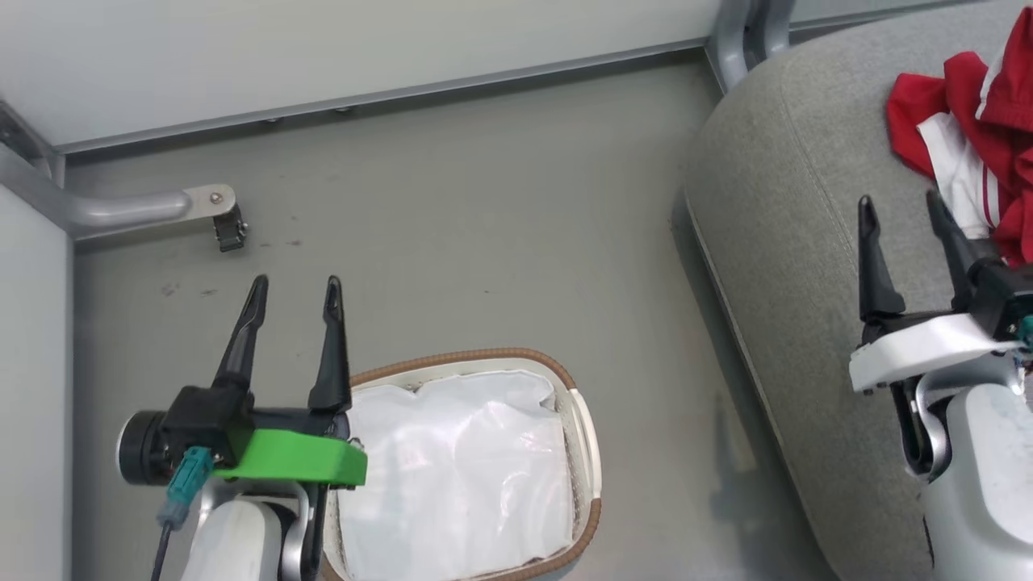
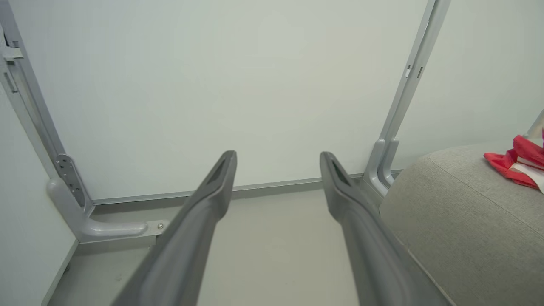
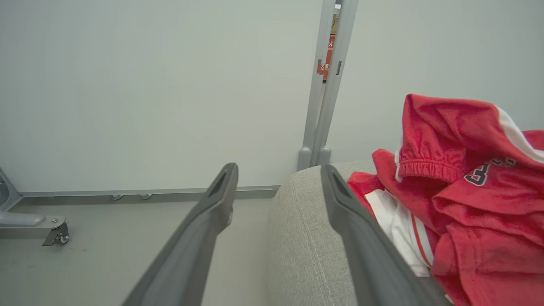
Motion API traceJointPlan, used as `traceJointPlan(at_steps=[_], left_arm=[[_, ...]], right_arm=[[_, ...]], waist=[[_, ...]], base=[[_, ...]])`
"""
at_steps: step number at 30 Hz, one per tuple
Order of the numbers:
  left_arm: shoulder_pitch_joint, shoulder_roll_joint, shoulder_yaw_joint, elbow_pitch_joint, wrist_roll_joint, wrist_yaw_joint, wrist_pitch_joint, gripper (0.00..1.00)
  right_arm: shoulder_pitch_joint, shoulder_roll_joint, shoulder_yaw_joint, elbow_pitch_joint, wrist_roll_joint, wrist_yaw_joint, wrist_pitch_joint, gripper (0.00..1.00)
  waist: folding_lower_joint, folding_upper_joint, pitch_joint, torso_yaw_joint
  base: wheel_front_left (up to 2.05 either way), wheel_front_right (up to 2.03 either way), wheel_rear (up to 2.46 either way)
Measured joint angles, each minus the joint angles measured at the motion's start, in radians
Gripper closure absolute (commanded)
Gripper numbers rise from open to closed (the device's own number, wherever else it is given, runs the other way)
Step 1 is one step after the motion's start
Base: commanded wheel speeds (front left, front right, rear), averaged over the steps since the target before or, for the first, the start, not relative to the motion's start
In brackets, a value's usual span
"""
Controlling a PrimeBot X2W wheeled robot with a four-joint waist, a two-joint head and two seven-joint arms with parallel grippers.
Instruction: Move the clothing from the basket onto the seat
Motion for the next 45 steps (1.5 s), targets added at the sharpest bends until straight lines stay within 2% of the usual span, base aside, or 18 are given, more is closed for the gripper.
traceJointPlan(at_steps=[7,12,31,32,37,45], left_arm=[[0.079,0.0,0.082,0.035,0.015,0.031,0.0,0.0],[0.135,-0.001,0.126,0.048,-0.008,0.026,0.0,0.0],[0.243,-0.001,0.164,0.102,-0.035,0.021,0.0,0.0],[0.244,-0.001,0.164,0.102,-0.033,0.021,0.0,1.0],[0.244,-0.007,0.164,0.139,-0.055,0.021,0.011,1.0],[0.242,-0.007,0.175,0.141,-0.2,0.016,0.053,1.0]], right_arm=[[0.095,0.035,0.015,0.007,0.001,0.0,0.0,0.0],[0.156,0.05,0.043,0.033,-0.008,0.0,0.0,0.0],[0.265,0.068,0.069,0.065,-0.009,0.0,0.0,0.0],[0.267,0.069,0.068,0.069,-0.009,0.0,0.0,1.0],[0.28,0.08,0.065,0.103,0.012,0.0,0.014,1.0],[0.28,0.081,0.054,0.093,0.17,0.0,0.055,1.0]], waist=[[0.0,0.0,-0.068,0.043],[0.0,0.0,-0.118,0.059],[0.0,0.0,-0.199,0.068],[0.0,0.0,-0.2,0.068],[0.0,0.0,-0.201,0.069],[0.0,0.0,-0.204,0.074]], base=[[0.0,0.0,0.0],[0.0,0.0,0.0],[0.0,0.0,0.0],[0.0,0.0,0.0],[0.0,0.0,0.0],[0.0,0.0,0.0]])
